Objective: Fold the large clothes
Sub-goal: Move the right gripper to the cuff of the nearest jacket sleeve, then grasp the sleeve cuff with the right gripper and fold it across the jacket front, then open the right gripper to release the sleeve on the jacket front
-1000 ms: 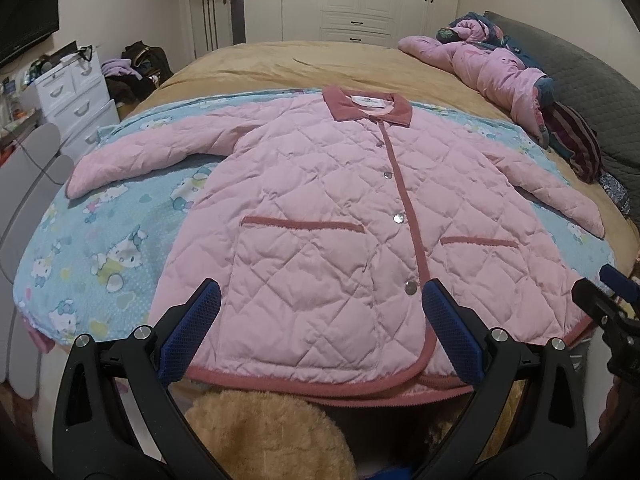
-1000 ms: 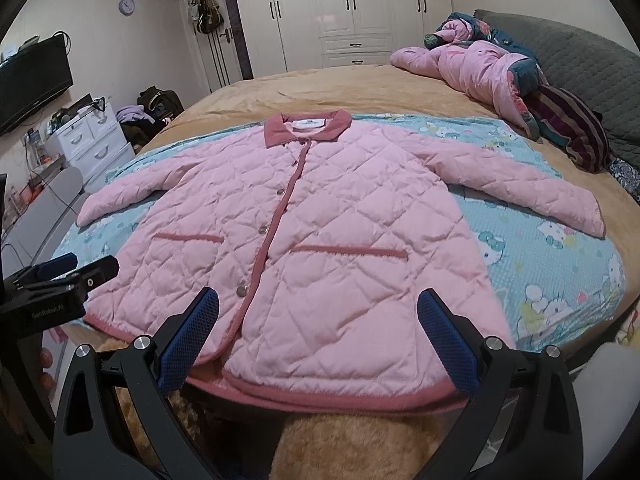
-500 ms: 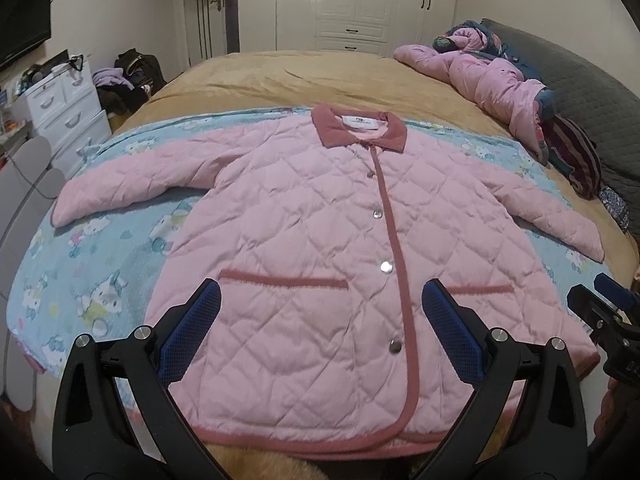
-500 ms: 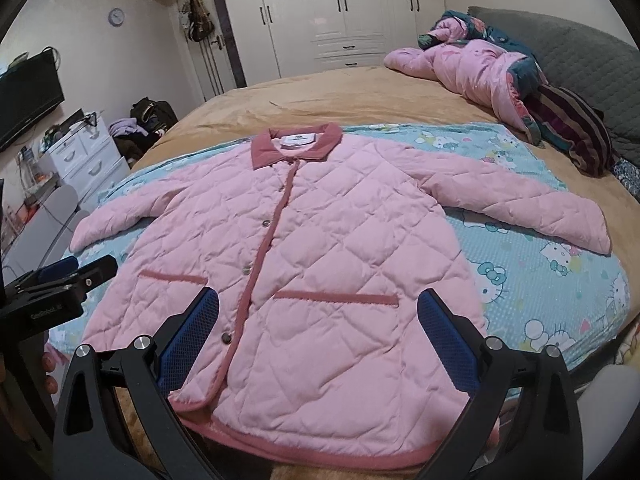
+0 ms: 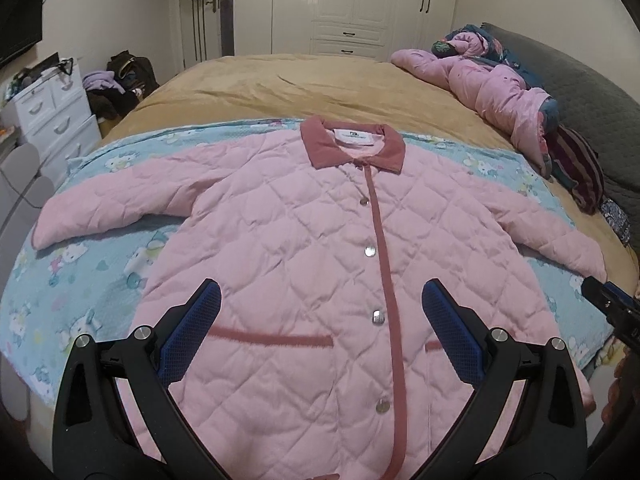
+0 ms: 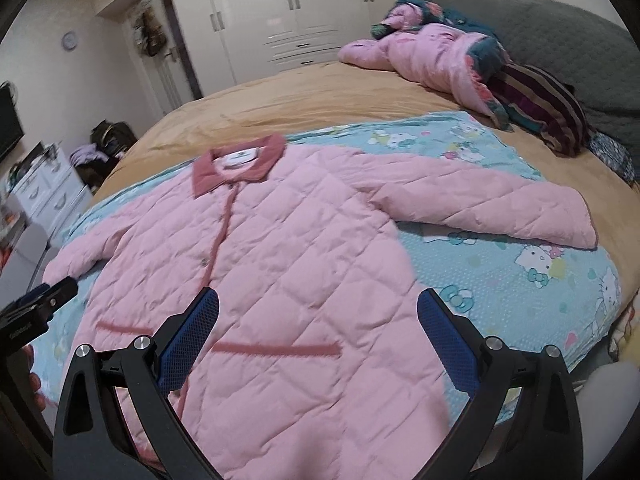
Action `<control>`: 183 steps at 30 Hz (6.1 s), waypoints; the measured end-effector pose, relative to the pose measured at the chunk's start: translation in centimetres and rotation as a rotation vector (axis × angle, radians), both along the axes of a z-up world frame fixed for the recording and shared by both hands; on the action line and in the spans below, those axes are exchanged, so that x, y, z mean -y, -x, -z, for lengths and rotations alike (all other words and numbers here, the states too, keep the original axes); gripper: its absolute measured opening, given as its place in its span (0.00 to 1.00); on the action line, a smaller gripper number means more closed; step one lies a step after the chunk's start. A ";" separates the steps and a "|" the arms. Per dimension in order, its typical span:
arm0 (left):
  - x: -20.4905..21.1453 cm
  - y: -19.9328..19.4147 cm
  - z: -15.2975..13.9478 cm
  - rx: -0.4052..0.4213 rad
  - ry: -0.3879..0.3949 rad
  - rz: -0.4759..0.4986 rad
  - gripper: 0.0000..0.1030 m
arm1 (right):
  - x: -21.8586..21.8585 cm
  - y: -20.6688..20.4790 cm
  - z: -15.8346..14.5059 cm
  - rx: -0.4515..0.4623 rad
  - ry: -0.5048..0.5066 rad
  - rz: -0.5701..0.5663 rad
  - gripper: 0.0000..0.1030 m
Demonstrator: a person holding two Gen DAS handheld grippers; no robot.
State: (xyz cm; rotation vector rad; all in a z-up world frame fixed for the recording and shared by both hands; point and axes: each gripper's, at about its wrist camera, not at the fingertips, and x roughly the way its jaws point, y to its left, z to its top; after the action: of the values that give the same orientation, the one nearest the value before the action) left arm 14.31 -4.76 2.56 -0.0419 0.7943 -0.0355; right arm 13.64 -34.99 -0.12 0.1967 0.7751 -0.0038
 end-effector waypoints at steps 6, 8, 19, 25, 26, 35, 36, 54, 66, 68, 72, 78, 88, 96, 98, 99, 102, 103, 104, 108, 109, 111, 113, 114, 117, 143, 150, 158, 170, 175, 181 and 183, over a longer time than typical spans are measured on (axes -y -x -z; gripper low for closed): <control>0.7 -3.1 0.0 0.000 0.003 -0.004 0.92 | 2.9 -2.4 0.7 -0.021 -0.023 0.066 0.96; 1.0 -4.3 0.1 -0.004 0.006 -0.006 0.92 | 3.8 -3.3 1.0 -0.030 -0.025 0.088 0.96; 3.4 -10.0 1.4 -0.053 0.019 0.040 0.92 | 8.8 -7.8 3.4 -0.103 -0.114 0.193 0.96; 5.4 -13.0 2.6 -0.069 0.008 0.065 0.92 | 12.1 -9.6 4.7 -0.142 -0.188 0.233 0.96; 5.7 -13.3 2.8 -0.070 0.003 0.067 0.92 | 12.8 -9.9 5.0 -0.155 -0.208 0.245 0.96; 8.0 -17.0 4.6 -0.091 -0.003 0.075 0.92 | 20.4 -11.3 6.8 -0.174 -0.211 0.396 0.96; 8.1 -17.3 4.7 -0.090 -0.003 0.075 0.92 | 21.2 -11.3 7.1 -0.172 -0.218 0.421 0.96; 8.4 -22.4 8.7 -0.105 -0.014 0.040 0.92 | 33.2 -12.3 15.4 -0.109 -0.512 0.867 0.96; 4.6 -23.4 8.1 -0.126 0.066 -0.012 0.92 | 36.6 -12.3 16.3 0.090 -0.609 0.943 0.74; 4.2 -23.2 7.1 -0.101 0.084 -0.010 0.92 | 37.2 -12.1 16.5 0.128 -0.657 0.902 0.41; 3.7 -23.0 5.9 -0.077 0.100 -0.011 0.92 | 37.1 -12.4 14.6 0.209 -0.663 0.802 0.20; 3.1 -22.8 5.0 -0.052 0.131 -0.016 0.92 | 33.9 -13.4 7.7 0.319 -0.565 0.586 0.15; 1.6 -21.9 3.2 -0.027 0.181 -0.005 0.92 | 24.8 -15.6 -1.5 0.396 -0.410 0.308 0.15; -0.7 -20.7 1.2 0.013 0.216 -0.009 0.92 | 18.0 -17.4 -5.2 0.394 -0.336 0.162 0.14; -1.4 -20.4 0.8 0.021 0.227 -0.013 0.92 | 16.1 -17.7 -5.9 0.397 -0.325 0.123 0.14; -1.7 -20.2 0.7 0.025 0.227 -0.018 0.92 | 15.4 -17.9 -6.1 0.399 -0.323 0.111 0.14; -2.9 -20.0 0.7 0.032 0.248 -0.022 0.92 | 13.1 -18.6 -7.0 0.400 -0.308 0.059 0.14; -3.5 -20.0 1.1 0.023 0.257 -0.025 0.92 | 12.4 -18.8 -7.2 0.400 -0.302 0.045 0.14; -3.9 -19.9 1.2 0.018 0.252 -0.035 0.92 | 11.6 -18.8 -7.4 0.399 -0.299 0.030 0.14; -5.9 -19.7 1.4 0.011 0.285 -0.062 0.92 | 7.3 -19.3 -8.2 0.395 -0.258 -0.045 0.14; -6.5 -19.7 1.5 0.011 0.310 -0.069 0.92 | 6.5 -19.4 -8.2 0.393 -0.250 -0.060 0.14; -7.9 -19.5 1.3 0.017 0.347 -0.086 0.92 | 4.3 -19.9 -8.0 0.381 -0.229 -0.094 0.14; -8.8 -19.4 1.4 0.015 0.365 -0.093 0.92 | 2.0 -20.3 -7.5 0.361 -0.216 -0.130 0.14; -9.2 -19.5 1.5 0.010 0.375 -0.096 0.92 | 1.2 -20.4 -7.2 0.353 -0.213 -0.147 0.14; -10.4 -19.7 2.1 -0.013 0.442 -0.087 0.92 | -2.3 -20.9 -5.8 0.327 -0.196 -0.206 0.14; -7.8 -21.9 7.7 -0.210 0.535 -0.003 0.92 | -5.4 -17.6 10.2 0.055 -0.726 0.072 0.62; -9.2 -22.2 7.6 -0.194 0.653 0.011 0.92 | -7.6 -17.6 6.3 0.186 -0.594 -0.100 0.27; -13.0 -21.4 6.3 -0.114 0.814 -0.021 0.92 | -17.0 -16.6 6.6 0.118 -0.277 -0.434 0.27; -14.7 -22.3 10.5 -0.212 0.844 -0.102 0.92 | -20.5 -15.5 8.9 -0.042 -0.285 -0.614 0.55; -14.7 -22.5 12.5 -0.278 0.820 -0.120 0.92 | -19.0 -14.8 8.1 -0.045 -0.349 -0.604 0.59; -11.9 -21.4 13.1 -0.285 0.760 -0.034 0.91 | -14.0 -15.5 6.6 0.048 -0.396 -0.410 0.59; -10.0 -21.1 12.5 -0.274 0.621 -0.006 0.88 | -12.1 -15.5 6.3 0.076 -0.405 -0.338 0.60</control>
State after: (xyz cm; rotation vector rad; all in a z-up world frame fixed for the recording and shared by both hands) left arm 35.44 5.29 -9.91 -0.6483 1.0322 -0.2752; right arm 29.18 -22.85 -6.43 0.4451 0.7200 0.4816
